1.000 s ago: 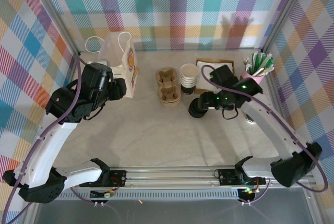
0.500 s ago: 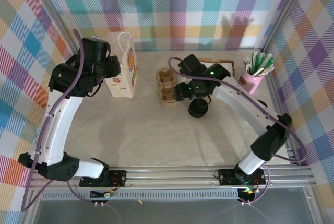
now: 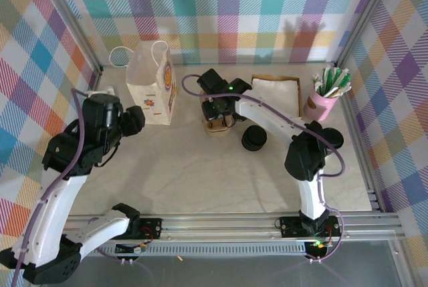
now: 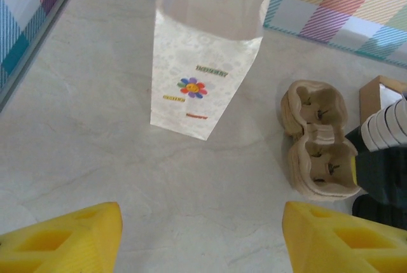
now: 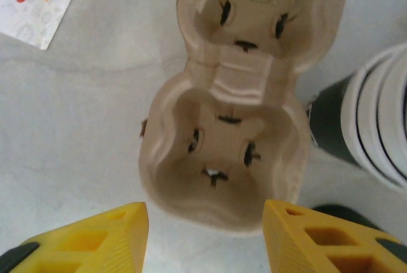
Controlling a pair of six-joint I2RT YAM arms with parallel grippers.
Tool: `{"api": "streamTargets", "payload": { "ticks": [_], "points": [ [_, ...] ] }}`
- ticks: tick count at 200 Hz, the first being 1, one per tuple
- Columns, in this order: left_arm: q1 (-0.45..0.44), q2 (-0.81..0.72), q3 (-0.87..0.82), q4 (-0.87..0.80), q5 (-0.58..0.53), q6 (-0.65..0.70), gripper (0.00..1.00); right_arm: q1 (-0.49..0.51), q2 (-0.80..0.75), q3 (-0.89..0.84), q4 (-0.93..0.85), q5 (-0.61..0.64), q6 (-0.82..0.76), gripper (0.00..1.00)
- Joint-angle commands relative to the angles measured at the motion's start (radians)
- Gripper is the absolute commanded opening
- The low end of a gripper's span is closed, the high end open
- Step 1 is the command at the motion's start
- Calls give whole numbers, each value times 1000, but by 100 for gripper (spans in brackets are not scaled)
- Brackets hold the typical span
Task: Pack the takeout coffee
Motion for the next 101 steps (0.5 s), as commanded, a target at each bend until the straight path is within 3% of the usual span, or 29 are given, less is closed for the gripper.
{"api": "streamTargets", "payload": {
  "ticks": [1,101],
  "points": [
    [10,-29,-45,-30,-11,-27,67,1,59,74,35,44,-33,49],
    [10,-56,-87,-41,24,0,68,-27,317,331,-20,100,-27,47]
  ]
}}
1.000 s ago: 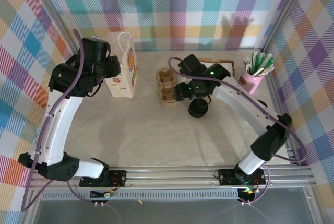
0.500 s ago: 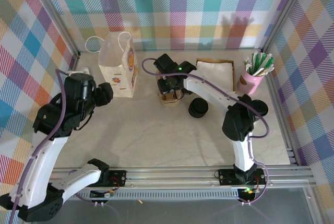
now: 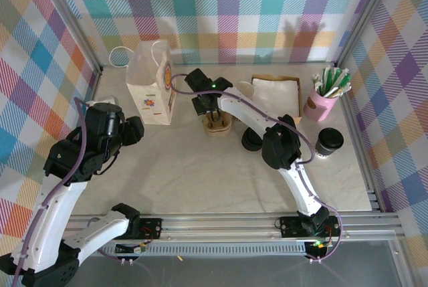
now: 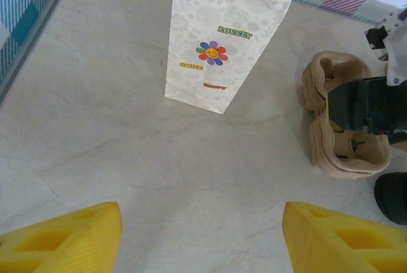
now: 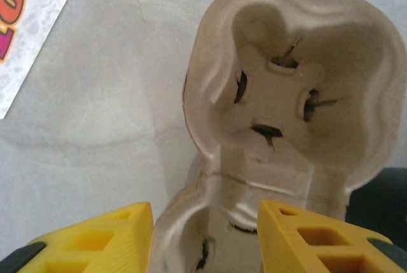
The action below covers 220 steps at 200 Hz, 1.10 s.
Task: Pack the takeout coffee
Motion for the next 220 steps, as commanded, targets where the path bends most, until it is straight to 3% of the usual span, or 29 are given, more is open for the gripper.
{"api": "streamTargets", "payload": {
  "ticks": [1,220],
  "points": [
    [10,-10,-17,4,20,18,68,-15,24,47,-37,29,-2,48],
    [10,-19,-32,-12,30,84,69,-43,61,30,-66,40,57,47]
  ]
}}
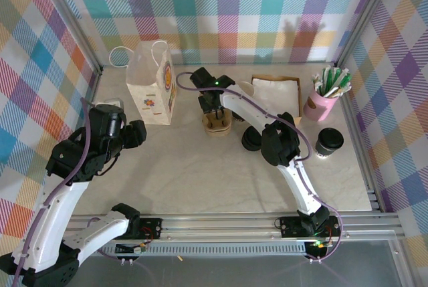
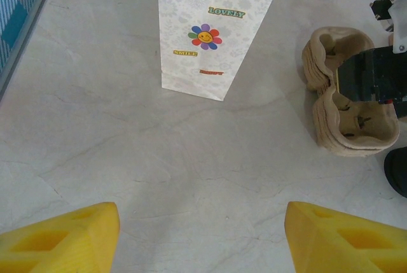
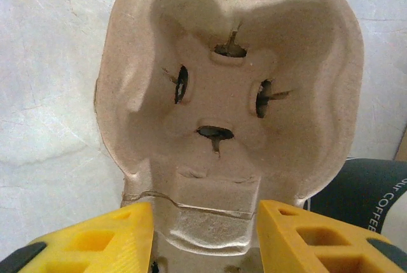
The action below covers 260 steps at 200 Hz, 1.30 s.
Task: Pack the takeout coffee
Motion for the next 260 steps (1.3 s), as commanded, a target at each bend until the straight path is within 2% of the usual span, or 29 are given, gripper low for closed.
{"api": "streamTargets", "payload": {
  "ticks": [1,164,201,260],
  "points": [
    [10,-12,-6,-10,-4,12,69,-8,29,16,-20,13,22,47],
    [10,-24,-11,-25,-30,35,70,-17,56,13,-28,11,60,47],
    [10,-28,-15,-24,-34,35,70,-18,62,13,-31,8,66,49],
    [11,-33,-10,-27,-44,37,70,-17,53,11,-43,-7,67,38]
  ]
}}
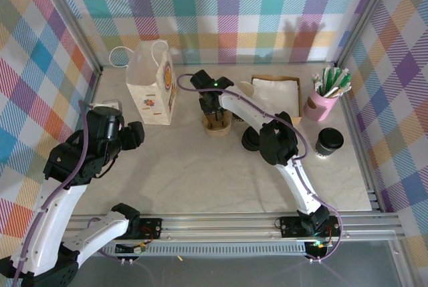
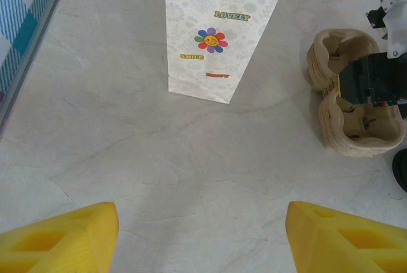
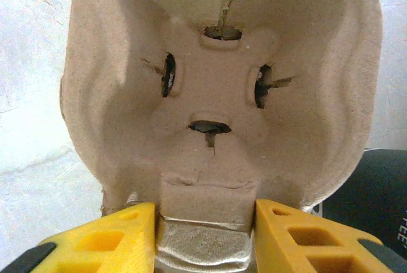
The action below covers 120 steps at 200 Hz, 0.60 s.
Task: Pack the takeout coffee
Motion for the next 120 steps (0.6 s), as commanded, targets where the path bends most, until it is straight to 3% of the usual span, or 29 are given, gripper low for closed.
{"api": "streamTargets", "payload": {
  "ticks": [1,120],
  "points": [
    [11,-12,-4,-24,-23,12,70,-5,21,11,-39,-6,14,38],
    [11,10,50,-16,-97,28,71,-2,-72,-30,-24,0,-18,35]
  ]
}}
